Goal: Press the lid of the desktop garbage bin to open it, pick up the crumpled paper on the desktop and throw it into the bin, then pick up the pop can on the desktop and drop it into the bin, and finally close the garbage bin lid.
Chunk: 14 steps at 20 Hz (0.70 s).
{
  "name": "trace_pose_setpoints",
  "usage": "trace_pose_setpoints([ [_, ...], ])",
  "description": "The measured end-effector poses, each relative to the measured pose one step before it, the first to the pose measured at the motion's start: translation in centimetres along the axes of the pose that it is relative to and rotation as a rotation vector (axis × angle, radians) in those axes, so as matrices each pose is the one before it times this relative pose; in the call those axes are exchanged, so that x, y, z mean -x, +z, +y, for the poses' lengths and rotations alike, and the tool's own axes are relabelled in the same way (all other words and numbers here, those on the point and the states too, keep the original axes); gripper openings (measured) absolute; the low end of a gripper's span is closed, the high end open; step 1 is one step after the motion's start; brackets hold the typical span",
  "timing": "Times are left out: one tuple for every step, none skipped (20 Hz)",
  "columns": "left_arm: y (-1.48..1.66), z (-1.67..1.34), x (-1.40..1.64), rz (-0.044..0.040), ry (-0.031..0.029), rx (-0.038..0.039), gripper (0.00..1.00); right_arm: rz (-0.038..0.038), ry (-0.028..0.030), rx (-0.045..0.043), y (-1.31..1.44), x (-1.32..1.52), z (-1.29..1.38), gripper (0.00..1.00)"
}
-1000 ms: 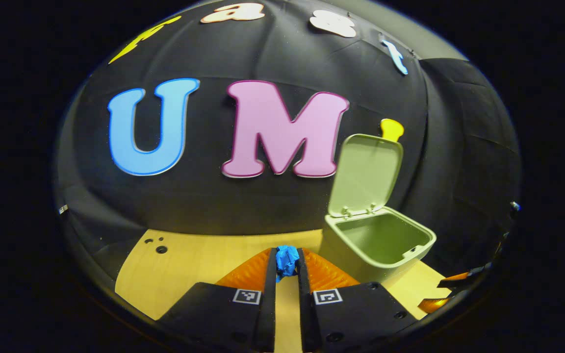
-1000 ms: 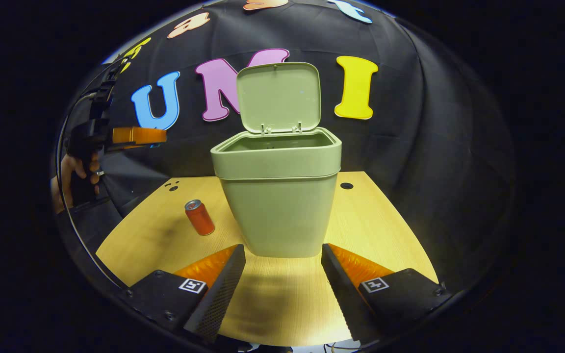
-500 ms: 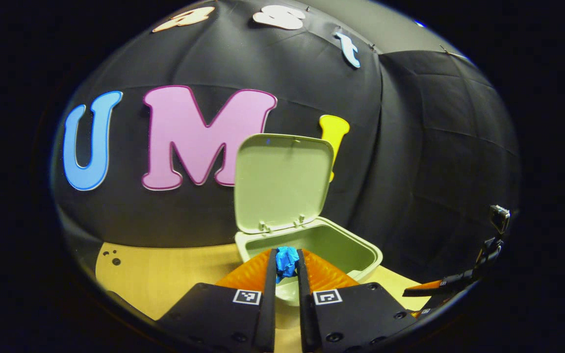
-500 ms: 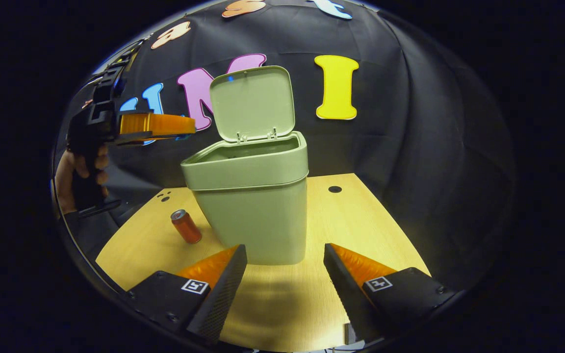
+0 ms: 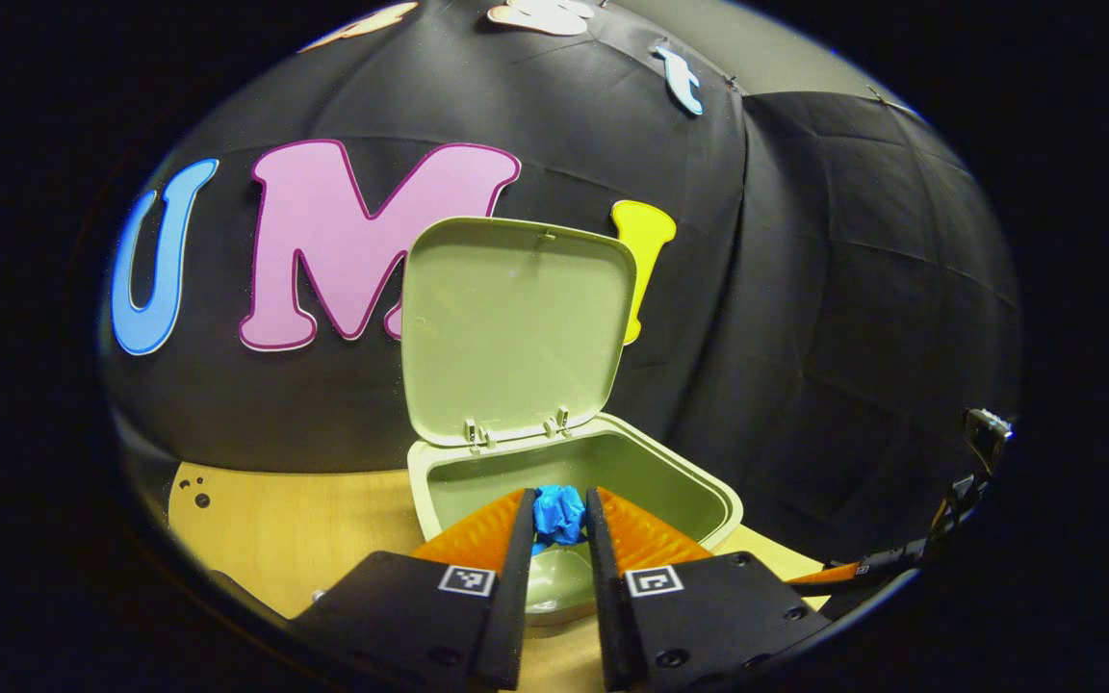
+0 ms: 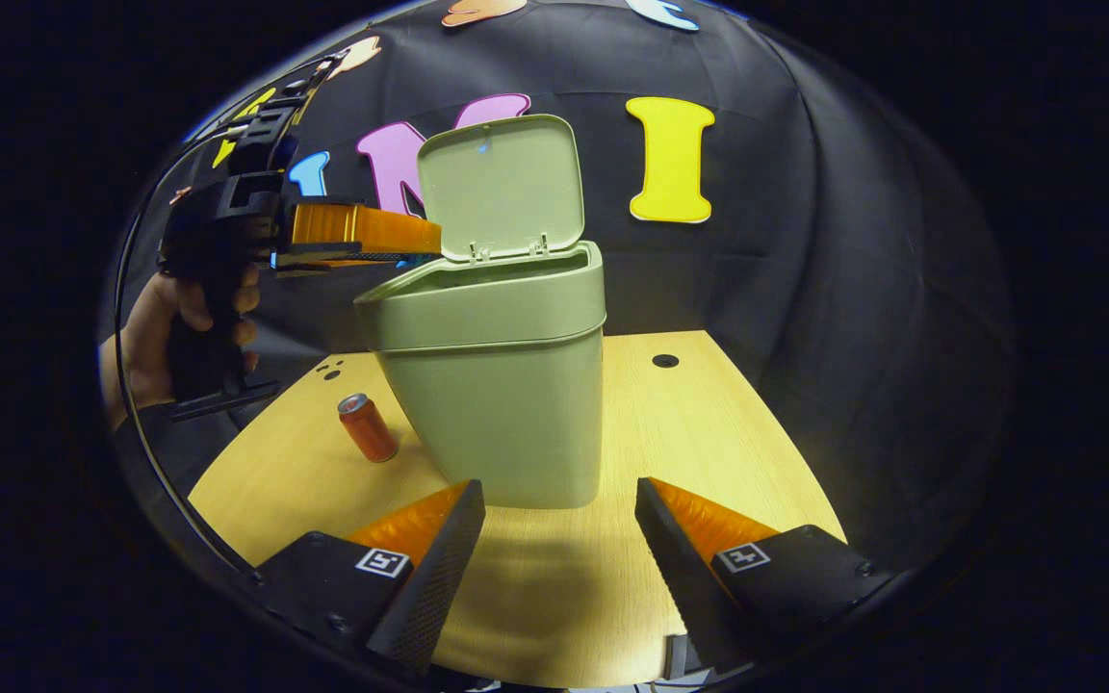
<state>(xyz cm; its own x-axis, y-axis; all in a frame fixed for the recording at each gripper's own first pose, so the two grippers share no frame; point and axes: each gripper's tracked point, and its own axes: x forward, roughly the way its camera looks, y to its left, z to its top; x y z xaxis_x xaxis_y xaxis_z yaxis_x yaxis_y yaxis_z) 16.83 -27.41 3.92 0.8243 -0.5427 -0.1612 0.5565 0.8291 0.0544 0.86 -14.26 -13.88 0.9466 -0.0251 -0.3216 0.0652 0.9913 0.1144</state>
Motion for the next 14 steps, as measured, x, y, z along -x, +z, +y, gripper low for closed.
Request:
trace_pose_setpoints([
  [-0.009,0.306,-0.016,-0.00027,0.01477,0.00210,0.40,0.00247,0.00205,0.00105,-0.070,-0.007,-0.010,0.99],
  [-0.065,0.502,-0.169,-0.00107,0.00623,0.00531,0.46,0.00258,0.00210,0.00249,-0.028,-0.132,-0.017,0.99],
  [-0.061,0.152,0.090,-0.00511,-0.00146,0.00798,0.53,0.00131,0.00317,0.00365,-0.193,-0.178,-0.030,0.99],
  [0.073,0.166,-0.010,-0.00825,0.00168,0.00736,0.63,0.00120,0.00348,0.00482,0.015,-0.088,0.048,0.99],
  [0.218,-0.085,0.178,-0.00576,-0.00715,0.01062,0.71,0.00100,0.00443,0.00519,0.031,-0.105,0.073,0.99],
  [0.307,0.251,-0.001,-0.00935,0.00307,0.00732,0.85,0.00154,0.00430,0.00360,0.057,-0.121,0.044,0.99],
  [0.168,0.399,0.712,-0.00914,0.01753,0.00223,0.99,0.00016,0.00458,0.00250,-0.068,-0.070,0.125,0.99],
  [0.119,0.896,0.229,-0.01362,0.02815,-0.00022,0.97,0.00011,0.00747,0.00287,0.049,-0.041,0.142,0.99],
  [0.237,0.894,0.424,-0.01569,0.02561,0.00055,0.96,0.00073,0.00667,0.00381,-0.027,-0.143,0.217,0.99],
  [0.268,0.785,0.444,-0.01610,0.02648,0.00174,0.96,0.00050,0.00970,0.00593,0.042,-0.168,0.251,0.99],
  [0.309,1.044,0.644,-0.01565,0.02823,-0.00081,0.96,-0.00189,0.00986,0.01097,-0.013,-0.067,0.329,0.99],
  [0.195,1.266,0.680,-0.01576,0.03475,-0.00504,0.96,0.00277,0.01066,0.01374,-0.117,-0.124,0.279,0.99],
  [0.147,1.414,0.704,-0.01352,0.03605,-0.00752,0.96,0.00398,0.01312,0.00844,-0.082,-0.113,0.391,0.99],
  [-0.007,1.442,0.834,-0.00917,0.03575,-0.00860,0.96,0.00210,0.01345,0.00786,-0.075,-0.030,0.441,0.99],
])
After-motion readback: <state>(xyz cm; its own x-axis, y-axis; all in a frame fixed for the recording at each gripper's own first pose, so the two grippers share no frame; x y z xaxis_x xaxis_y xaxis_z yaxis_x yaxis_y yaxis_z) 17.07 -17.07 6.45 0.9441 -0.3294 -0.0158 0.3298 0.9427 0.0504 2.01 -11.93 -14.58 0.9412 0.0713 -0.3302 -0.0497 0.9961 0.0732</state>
